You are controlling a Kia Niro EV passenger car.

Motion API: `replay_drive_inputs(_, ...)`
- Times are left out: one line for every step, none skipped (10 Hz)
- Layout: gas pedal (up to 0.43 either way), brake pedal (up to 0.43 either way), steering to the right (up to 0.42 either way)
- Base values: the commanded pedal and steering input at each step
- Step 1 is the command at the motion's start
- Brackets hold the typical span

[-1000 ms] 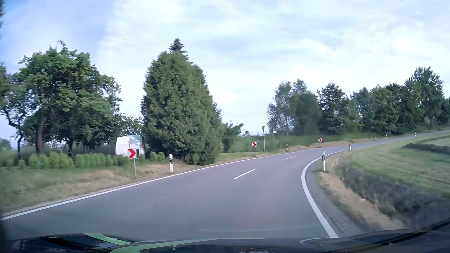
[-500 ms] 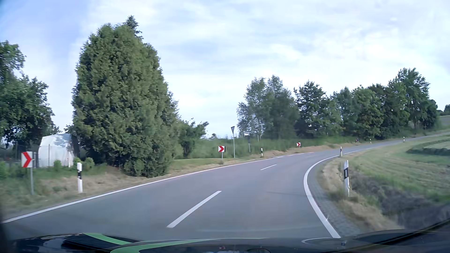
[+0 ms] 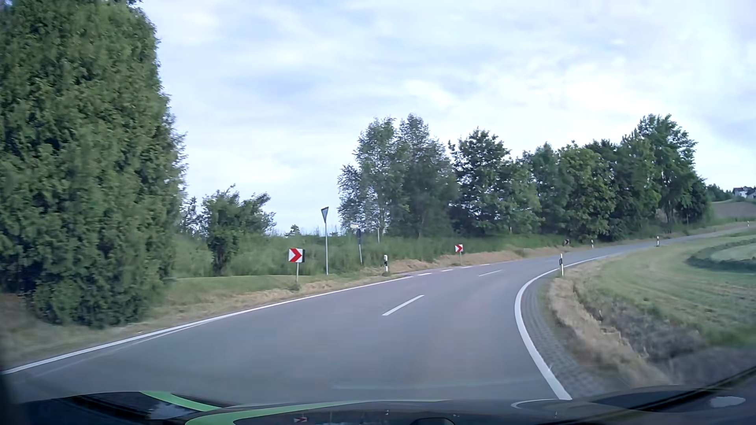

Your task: Follow the waypoints while adhering to traffic rules and regulations

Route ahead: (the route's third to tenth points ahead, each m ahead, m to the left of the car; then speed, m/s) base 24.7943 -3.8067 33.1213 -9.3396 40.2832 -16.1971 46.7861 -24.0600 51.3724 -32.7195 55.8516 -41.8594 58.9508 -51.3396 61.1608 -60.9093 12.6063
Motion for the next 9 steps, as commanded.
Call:
replay_drive_inputs(0.209,0.0,0.089)
replay_drive_inputs(0.209,0.0,0.09)
replay_drive_inputs(0.209,0.0,0.091)
replay_drive_inputs(0.209,0.0,0.092)
replay_drive_inputs(0.209,0.0,0.096)
replay_drive_inputs(0.209,0.0,0.097)
replay_drive_inputs(0.22,0.0,0.097)
replay_drive_inputs(0.22,0.0,0.096)
replay_drive_inputs(0.22,0.0,0.097)
